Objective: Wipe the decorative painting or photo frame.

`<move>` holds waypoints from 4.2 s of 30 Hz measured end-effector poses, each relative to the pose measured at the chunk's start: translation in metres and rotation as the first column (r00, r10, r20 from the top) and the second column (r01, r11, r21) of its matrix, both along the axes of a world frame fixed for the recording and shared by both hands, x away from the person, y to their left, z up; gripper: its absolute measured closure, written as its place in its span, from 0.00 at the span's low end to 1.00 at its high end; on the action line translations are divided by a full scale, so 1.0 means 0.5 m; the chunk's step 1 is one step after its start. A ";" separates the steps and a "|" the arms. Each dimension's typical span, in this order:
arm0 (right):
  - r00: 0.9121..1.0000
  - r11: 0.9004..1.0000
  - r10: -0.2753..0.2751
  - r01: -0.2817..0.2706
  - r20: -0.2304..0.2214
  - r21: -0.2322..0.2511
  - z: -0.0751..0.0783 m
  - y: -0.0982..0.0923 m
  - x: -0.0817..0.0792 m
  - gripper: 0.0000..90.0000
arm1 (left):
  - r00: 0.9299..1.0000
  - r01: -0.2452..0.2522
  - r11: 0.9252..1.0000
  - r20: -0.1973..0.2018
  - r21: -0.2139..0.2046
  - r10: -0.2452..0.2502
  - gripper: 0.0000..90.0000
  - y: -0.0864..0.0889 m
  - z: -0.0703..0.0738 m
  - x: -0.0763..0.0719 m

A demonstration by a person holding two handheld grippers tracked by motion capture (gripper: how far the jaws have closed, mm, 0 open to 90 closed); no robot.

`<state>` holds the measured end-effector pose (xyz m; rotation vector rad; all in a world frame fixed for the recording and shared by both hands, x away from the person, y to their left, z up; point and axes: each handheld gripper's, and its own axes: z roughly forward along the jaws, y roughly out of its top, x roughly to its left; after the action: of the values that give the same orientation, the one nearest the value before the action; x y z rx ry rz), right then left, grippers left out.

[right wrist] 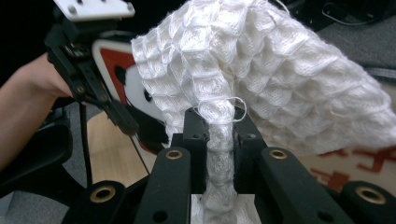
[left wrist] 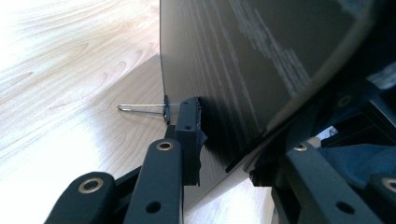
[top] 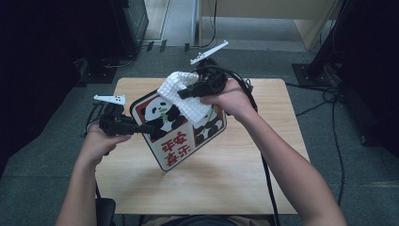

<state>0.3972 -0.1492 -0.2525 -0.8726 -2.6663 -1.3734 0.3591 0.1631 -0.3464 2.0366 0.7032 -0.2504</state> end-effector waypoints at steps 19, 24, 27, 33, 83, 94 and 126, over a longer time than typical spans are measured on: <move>1.000 0.999 0.011 -0.011 0.002 -0.035 -0.002 0.055 0.017 0.89 | 1.000 -0.003 1.000 -0.003 -0.001 0.003 0.79 0.001 -0.001 0.001; 1.000 0.999 0.013 -0.013 0.000 -0.038 -0.012 0.055 0.013 0.89 | 1.000 -0.001 1.000 -0.003 -0.001 0.001 0.79 0.001 0.000 0.000; 1.000 0.999 0.014 -0.015 -0.008 -0.040 -0.019 0.054 0.012 0.89 | 1.000 0.000 1.000 -0.002 0.000 0.000 0.79 0.002 0.000 0.000; 1.000 0.999 0.017 -0.018 -0.021 -0.031 -0.040 0.053 0.010 0.89 | 1.000 -0.003 1.000 -0.004 0.002 0.003 0.80 0.003 0.000 0.000; 0.997 0.999 0.033 -0.036 -0.071 -0.040 -0.201 0.016 -0.019 0.88 | 1.000 -0.008 1.000 -0.005 0.014 0.008 0.80 -0.002 0.003 -0.003; 0.997 0.998 0.041 -0.044 -0.068 -0.041 -0.231 0.011 -0.025 0.88 | 1.000 -0.007 1.000 -0.007 0.014 0.007 0.79 -0.003 0.003 -0.003; 0.993 0.998 0.045 -0.050 -0.110 -0.044 -0.349 -0.016 -0.046 0.88 | 1.000 -0.005 1.000 -0.006 0.013 0.005 0.79 -0.005 0.003 -0.004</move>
<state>0.3742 -0.1571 -0.4270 -0.8560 -2.6291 -1.2207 0.3570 0.1606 -0.3451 2.0468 0.7155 -0.2493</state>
